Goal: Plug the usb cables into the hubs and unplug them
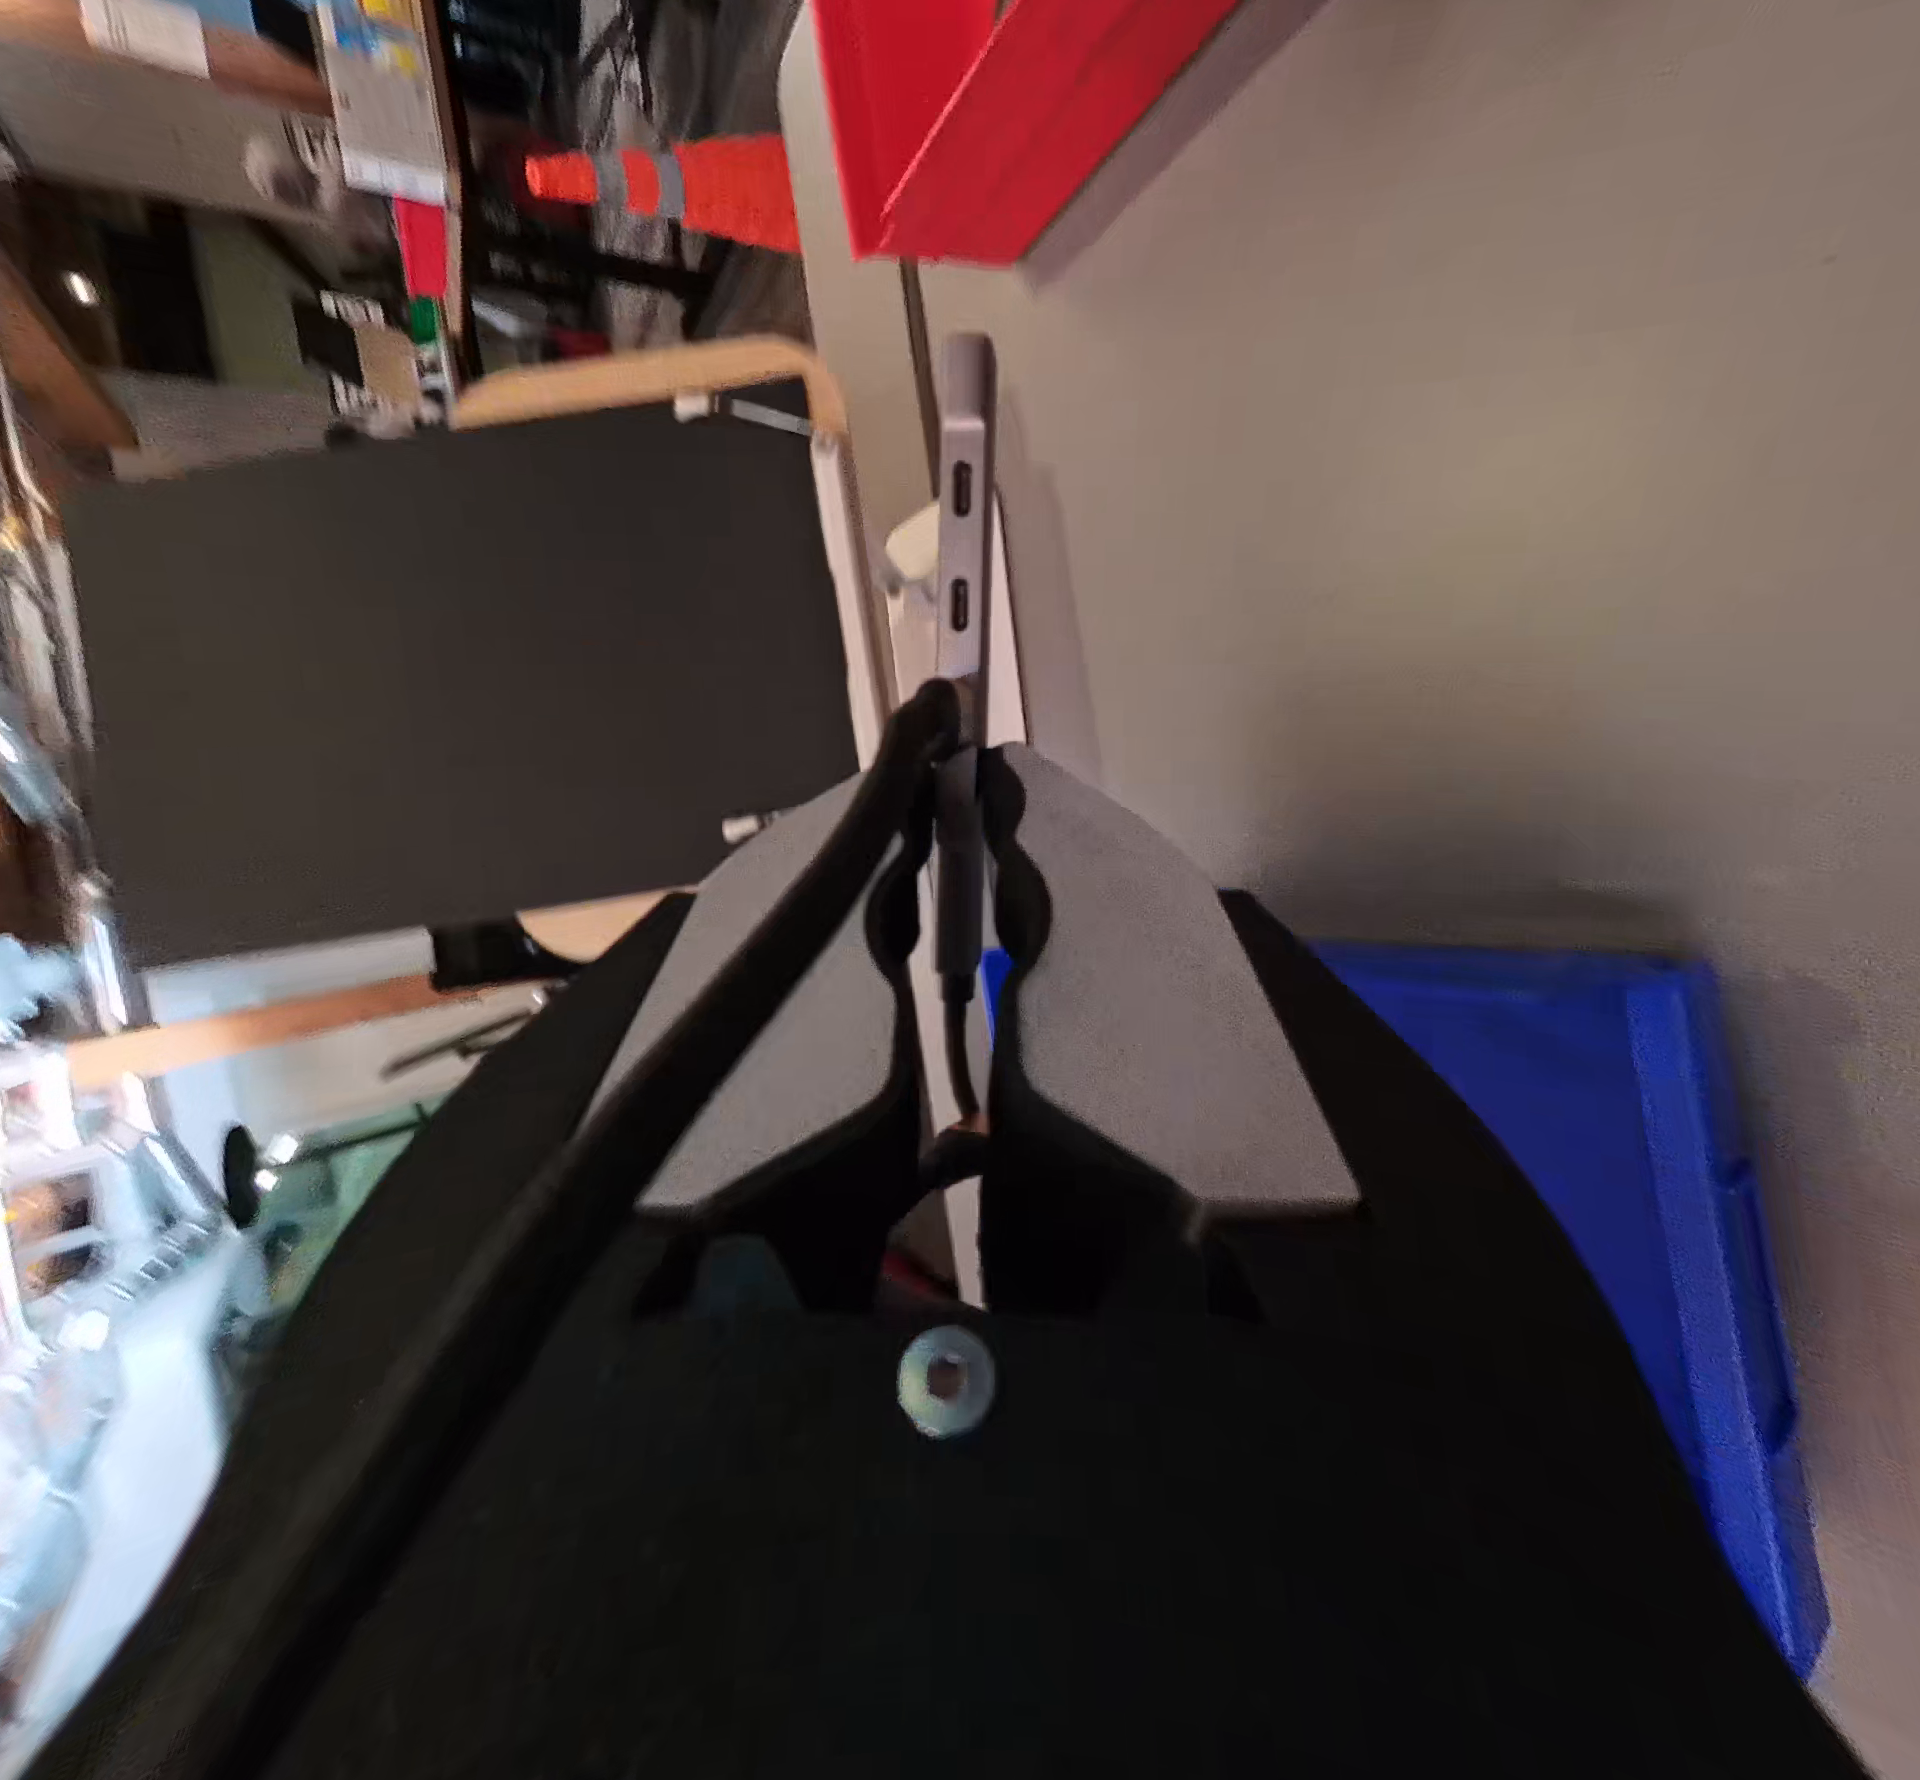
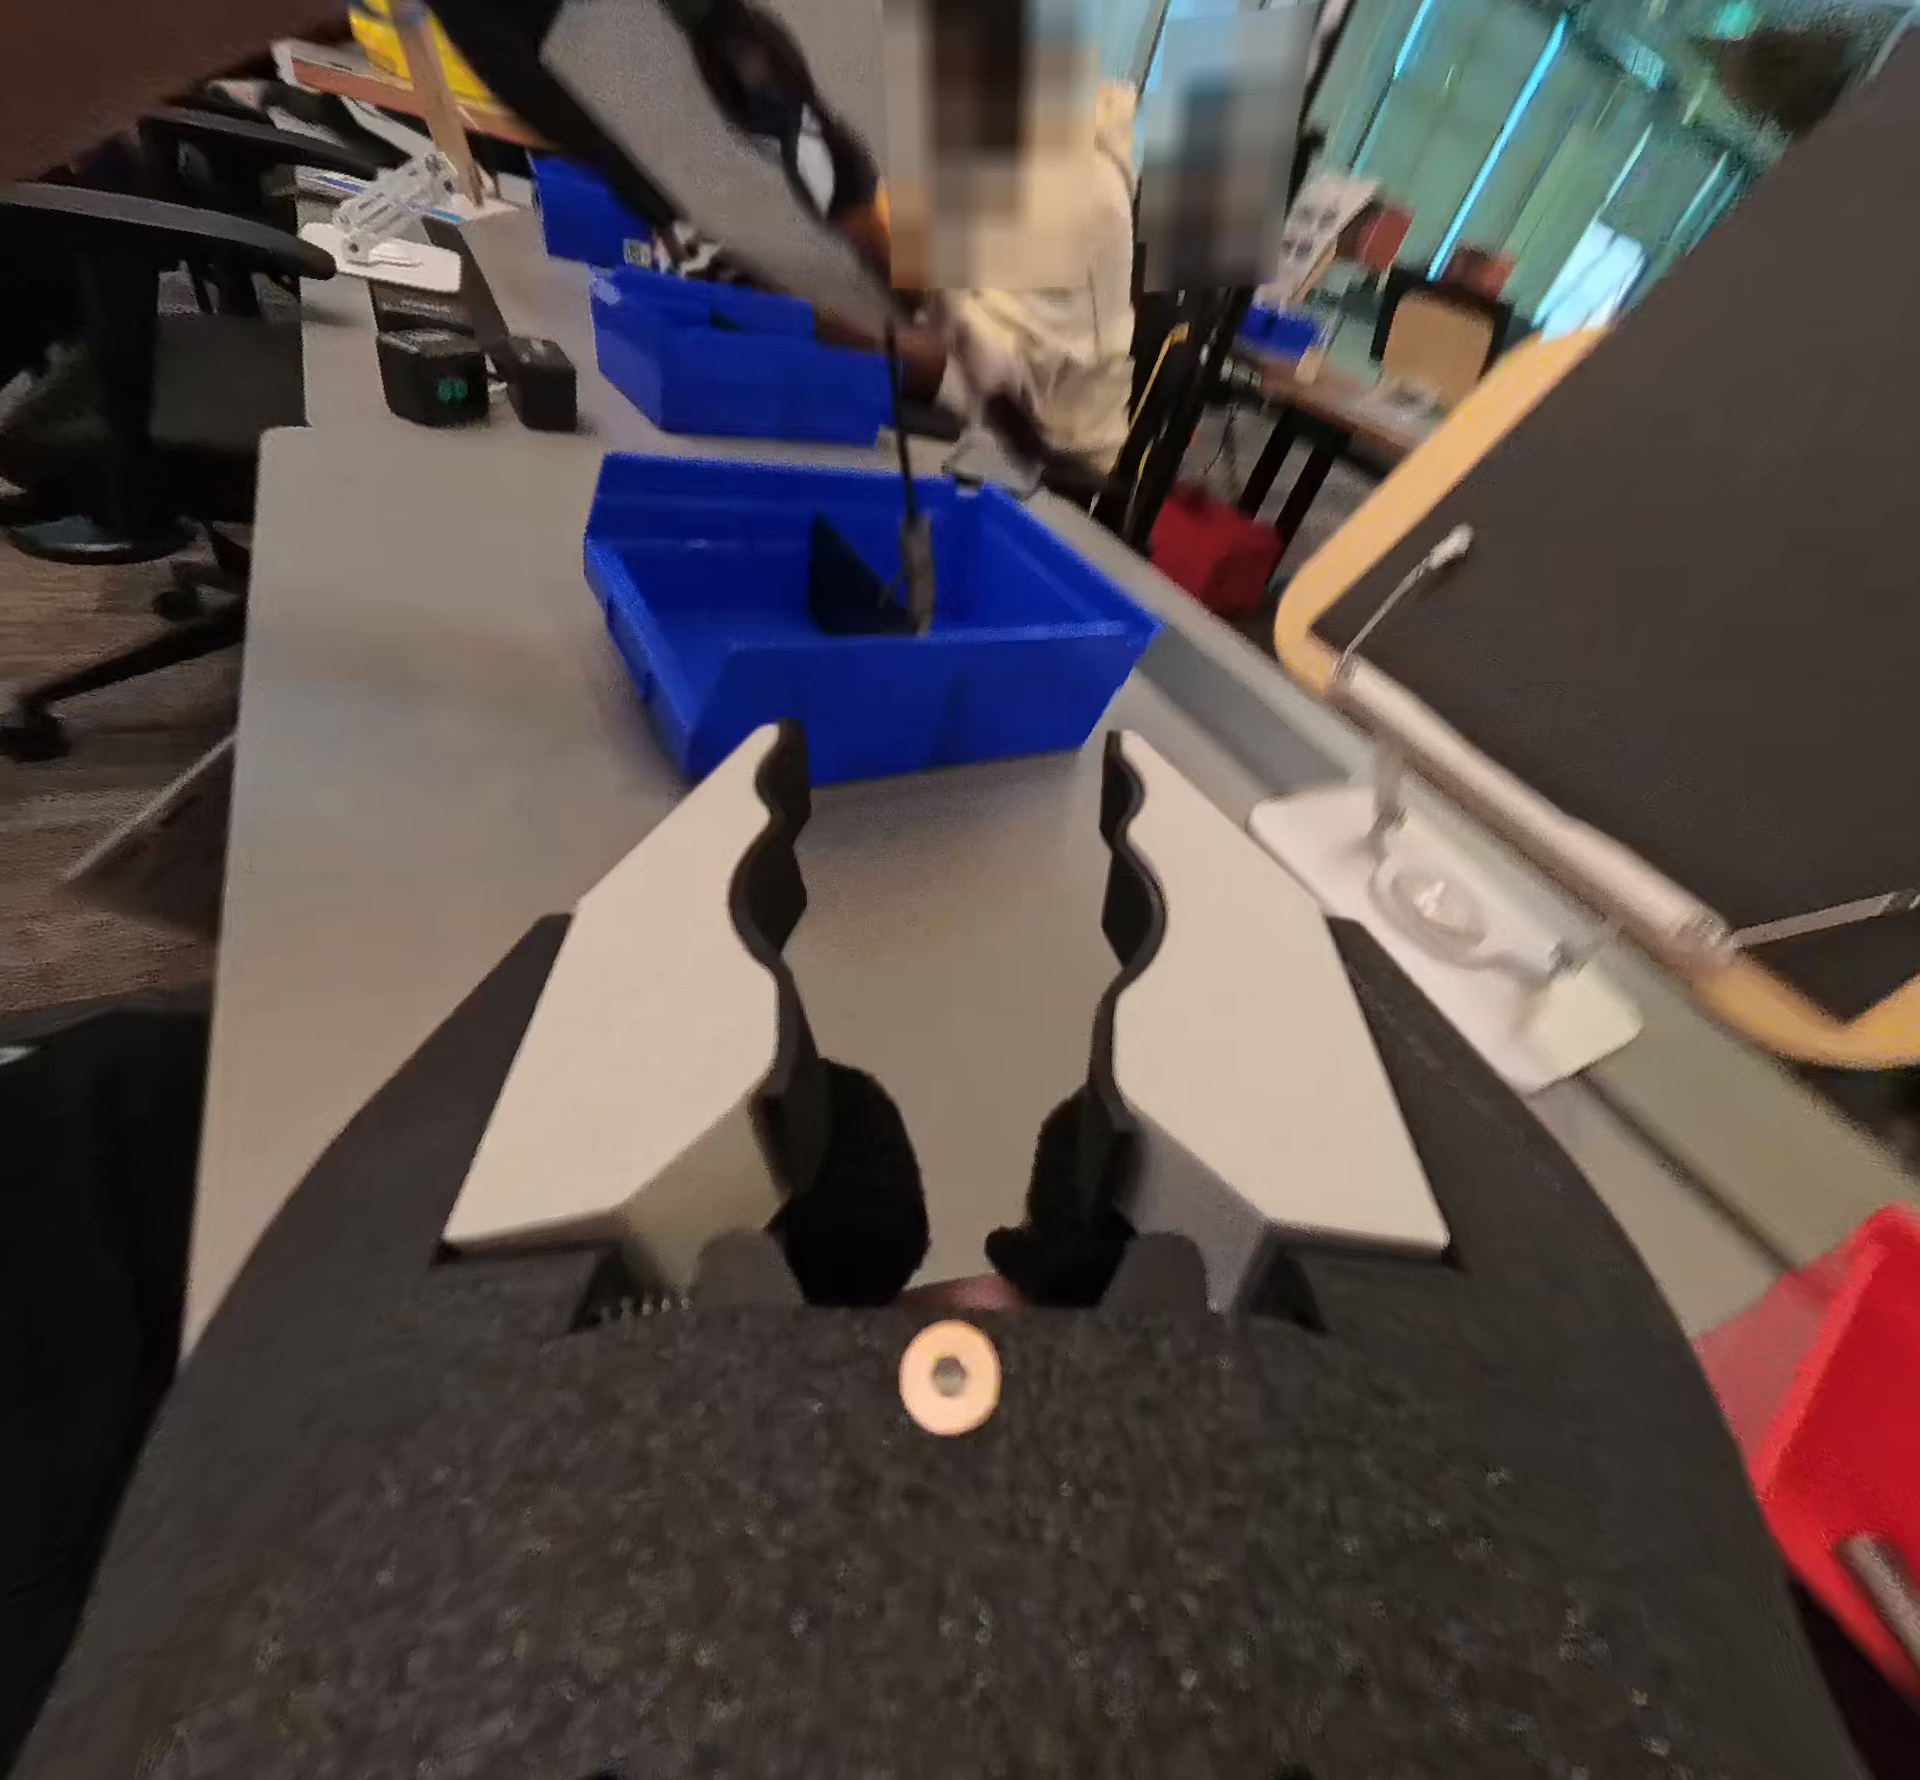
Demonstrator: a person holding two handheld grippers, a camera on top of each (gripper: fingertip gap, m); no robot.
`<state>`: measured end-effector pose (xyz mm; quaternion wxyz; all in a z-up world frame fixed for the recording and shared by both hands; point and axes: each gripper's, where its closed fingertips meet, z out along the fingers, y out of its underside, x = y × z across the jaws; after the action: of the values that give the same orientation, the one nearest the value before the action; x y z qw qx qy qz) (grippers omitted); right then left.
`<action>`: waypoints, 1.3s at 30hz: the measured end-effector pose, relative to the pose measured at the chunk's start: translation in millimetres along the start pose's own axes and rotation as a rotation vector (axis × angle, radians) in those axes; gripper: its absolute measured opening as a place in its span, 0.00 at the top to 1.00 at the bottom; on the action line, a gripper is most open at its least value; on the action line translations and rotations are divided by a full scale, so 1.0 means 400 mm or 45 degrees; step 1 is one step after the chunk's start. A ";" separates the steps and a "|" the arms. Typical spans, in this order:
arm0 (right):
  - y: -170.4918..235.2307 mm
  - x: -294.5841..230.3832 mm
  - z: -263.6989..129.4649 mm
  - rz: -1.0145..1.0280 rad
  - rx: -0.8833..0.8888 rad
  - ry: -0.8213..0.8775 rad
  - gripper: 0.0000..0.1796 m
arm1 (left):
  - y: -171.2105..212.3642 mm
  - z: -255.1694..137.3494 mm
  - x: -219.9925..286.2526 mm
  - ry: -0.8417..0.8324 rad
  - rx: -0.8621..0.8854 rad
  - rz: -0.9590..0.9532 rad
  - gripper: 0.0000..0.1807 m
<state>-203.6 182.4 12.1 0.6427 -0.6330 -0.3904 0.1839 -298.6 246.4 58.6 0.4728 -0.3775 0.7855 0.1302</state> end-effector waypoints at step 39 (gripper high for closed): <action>0.245 -0.022 0.035 -1.028 -0.476 0.415 0.95 | -0.232 0.249 0.299 -0.152 0.354 -1.638 0.93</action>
<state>-194.0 198.1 -85.6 0.5907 -0.5559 -0.5258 -0.2558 -200.1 182.9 -79.4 0.5433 -0.6990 0.3853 -0.2603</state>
